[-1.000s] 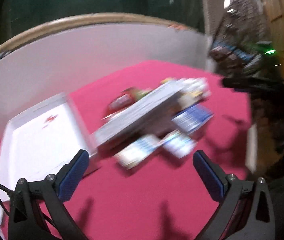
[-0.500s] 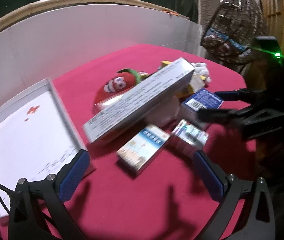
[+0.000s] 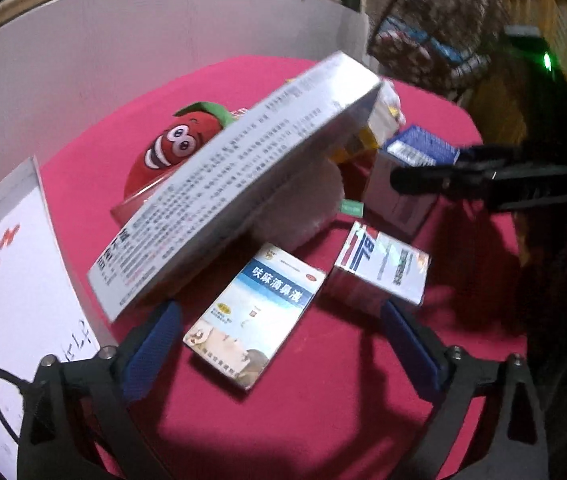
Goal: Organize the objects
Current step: 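Grasp the white-blue nasal drop box with left tool while right grasps blue barcode box, then carry both held boxes over the white tray with both tools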
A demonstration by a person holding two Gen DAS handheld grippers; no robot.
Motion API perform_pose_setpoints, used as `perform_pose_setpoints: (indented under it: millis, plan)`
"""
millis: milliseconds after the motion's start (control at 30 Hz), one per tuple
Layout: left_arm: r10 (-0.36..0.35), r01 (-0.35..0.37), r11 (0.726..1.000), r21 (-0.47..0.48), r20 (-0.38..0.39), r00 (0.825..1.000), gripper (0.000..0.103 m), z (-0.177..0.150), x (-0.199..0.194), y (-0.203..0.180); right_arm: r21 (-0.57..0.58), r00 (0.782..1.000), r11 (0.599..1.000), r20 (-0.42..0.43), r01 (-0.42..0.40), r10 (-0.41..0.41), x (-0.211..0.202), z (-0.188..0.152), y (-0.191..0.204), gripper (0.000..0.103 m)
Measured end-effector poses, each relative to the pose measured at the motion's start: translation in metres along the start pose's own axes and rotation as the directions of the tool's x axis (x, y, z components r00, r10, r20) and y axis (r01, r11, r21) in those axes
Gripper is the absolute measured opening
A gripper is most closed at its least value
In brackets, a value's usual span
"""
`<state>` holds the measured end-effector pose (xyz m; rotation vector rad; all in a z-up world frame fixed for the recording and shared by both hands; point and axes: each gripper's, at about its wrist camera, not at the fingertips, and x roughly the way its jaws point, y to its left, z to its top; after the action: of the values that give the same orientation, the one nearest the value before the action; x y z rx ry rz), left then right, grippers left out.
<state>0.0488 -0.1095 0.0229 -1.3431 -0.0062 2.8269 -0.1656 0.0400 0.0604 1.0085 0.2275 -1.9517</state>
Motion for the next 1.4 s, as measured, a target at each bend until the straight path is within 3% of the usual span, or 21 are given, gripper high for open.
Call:
perform_pose_setpoints:
  millis: [200,500,633,833,1000,1067,1267,1400]
  plan:
    - [0.019,-0.018,0.998,0.057,-0.025,1.0,0.075,0.003,-0.001,-0.002,-0.055,1.0,0.998,0.015,-0.01,0.011,-0.004,-0.009,-0.004,0.089]
    - [-0.046,0.046,0.998,0.042,-0.002,0.999,0.042,0.002,-0.011,-0.005,-0.051,1.0,0.999,0.021,-0.018,0.019,-0.007,-0.009,-0.01,0.084]
    - [-0.025,0.025,1.0,-0.003,0.027,0.999,0.038,-0.005,-0.021,-0.007,-0.02,0.999,0.999,0.028,-0.032,0.033,-0.01,-0.004,-0.006,0.084]
    - [0.078,-0.073,0.995,-0.06,0.082,0.994,0.038,-0.012,-0.048,-0.013,-0.023,0.994,0.999,0.1,-0.039,0.041,-0.039,-0.001,-0.006,0.084]
    - [0.169,-0.15,0.98,-0.129,0.154,0.974,0.038,0.001,-0.074,-0.02,-0.042,0.987,0.998,0.151,-0.052,0.058,-0.061,0.004,0.002,0.084]
    - [0.206,-0.178,0.972,-0.156,0.184,0.961,0.038,0.024,-0.075,-0.03,-0.052,0.983,0.997,0.172,-0.054,0.063,-0.067,0.008,0.009,0.084]
    - [0.368,-0.287,0.902,-0.324,0.224,0.903,0.038,0.03,-0.103,0.0,-0.098,0.975,0.994,0.211,-0.054,0.074,-0.076,0.021,0.033,0.084]
    - [0.397,-0.301,0.877,-0.375,0.209,0.894,0.038,0.028,-0.108,0.011,-0.134,0.971,0.989,0.22,-0.06,0.089,-0.079,0.031,0.048,0.084]
